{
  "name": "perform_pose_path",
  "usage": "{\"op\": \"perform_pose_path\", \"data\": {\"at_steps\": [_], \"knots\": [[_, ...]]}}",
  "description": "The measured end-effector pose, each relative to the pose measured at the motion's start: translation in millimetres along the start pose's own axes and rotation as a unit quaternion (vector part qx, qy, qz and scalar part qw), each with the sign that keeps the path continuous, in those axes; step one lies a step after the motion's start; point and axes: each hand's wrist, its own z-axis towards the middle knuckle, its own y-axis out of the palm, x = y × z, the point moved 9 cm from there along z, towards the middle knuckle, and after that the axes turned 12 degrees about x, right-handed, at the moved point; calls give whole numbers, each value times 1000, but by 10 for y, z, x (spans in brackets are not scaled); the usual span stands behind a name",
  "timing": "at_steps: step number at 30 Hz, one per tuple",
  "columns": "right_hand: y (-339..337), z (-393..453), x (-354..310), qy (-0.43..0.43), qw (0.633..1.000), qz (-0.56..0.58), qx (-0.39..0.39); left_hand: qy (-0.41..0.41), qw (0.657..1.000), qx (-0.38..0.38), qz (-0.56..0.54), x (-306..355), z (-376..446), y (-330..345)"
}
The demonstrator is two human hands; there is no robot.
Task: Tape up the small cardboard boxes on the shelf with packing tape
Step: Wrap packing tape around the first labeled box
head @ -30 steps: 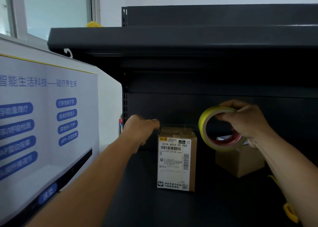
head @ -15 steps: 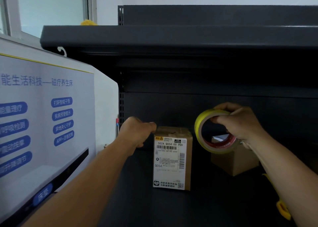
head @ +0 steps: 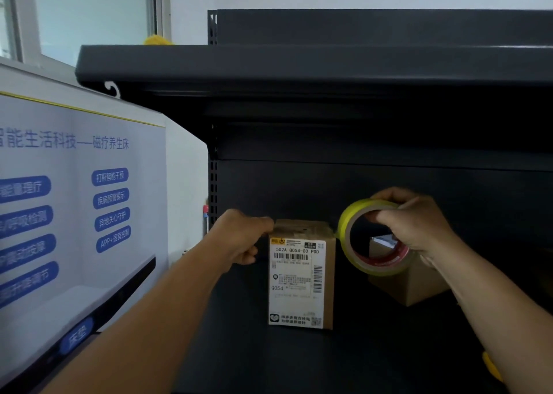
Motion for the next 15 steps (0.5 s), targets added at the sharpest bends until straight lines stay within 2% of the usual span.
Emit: {"op": "perform_pose_path", "data": {"at_steps": [6, 9, 12, 15], "knots": [[47, -46, 97, 17, 1000, 8, 10, -85, 992, -86, -22, -266, -95, 158], [53, -42, 129, 25, 1000, 8, 15, -89, 985, -134, -55, -315, -167, 281], [57, -48, 164, 33, 999, 3, 18, -111, 977, -138, -116, -365, -197, 366], [51, -68, 208, 45, 999, 1, 20, -111, 981, -129, -97, -419, -208, 428]]}}
